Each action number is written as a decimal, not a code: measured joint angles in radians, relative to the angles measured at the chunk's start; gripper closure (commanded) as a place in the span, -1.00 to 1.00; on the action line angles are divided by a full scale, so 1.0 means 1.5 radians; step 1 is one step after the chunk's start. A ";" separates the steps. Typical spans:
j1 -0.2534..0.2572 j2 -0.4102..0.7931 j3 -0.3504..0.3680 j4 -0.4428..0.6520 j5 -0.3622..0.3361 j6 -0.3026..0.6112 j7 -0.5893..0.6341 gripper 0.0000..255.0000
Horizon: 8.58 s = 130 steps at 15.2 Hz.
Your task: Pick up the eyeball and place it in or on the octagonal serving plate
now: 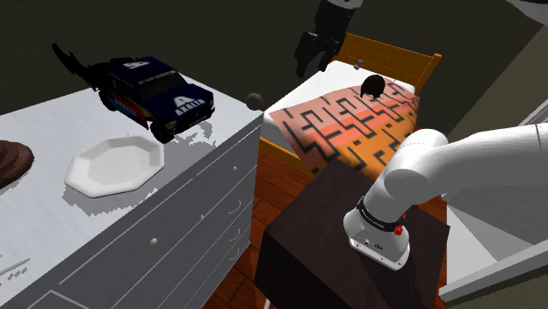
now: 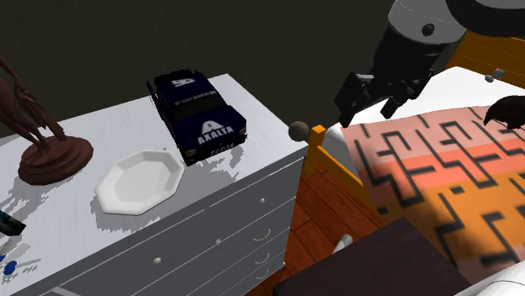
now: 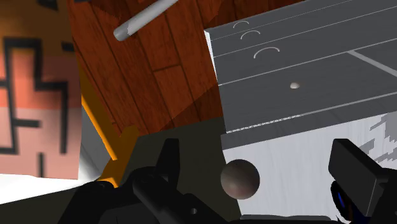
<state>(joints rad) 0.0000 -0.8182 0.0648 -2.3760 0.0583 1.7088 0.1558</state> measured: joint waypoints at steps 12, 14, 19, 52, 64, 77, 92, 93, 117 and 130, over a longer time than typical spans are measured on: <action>-0.029 0.159 0.064 -0.059 -0.043 0.275 0.056 -1.00; -0.038 0.200 0.083 -0.062 -0.059 0.330 0.079 -1.00; -0.068 0.307 0.118 -0.047 -0.113 0.441 0.133 -1.00; -0.077 0.335 0.117 -0.014 -0.122 0.440 0.130 1.00; -0.060 0.331 0.151 0.062 -0.116 0.354 0.169 1.00; -0.009 0.488 0.315 0.241 -0.209 0.274 0.424 1.00; 0.197 0.827 0.387 0.644 -0.424 0.069 0.669 1.00; 0.223 0.856 0.385 0.682 -0.439 0.052 0.680 1.00; 0.232 0.900 0.370 0.627 -0.474 0.132 0.729 -1.00; 0.245 0.876 0.383 0.671 -0.455 0.068 0.715 -1.00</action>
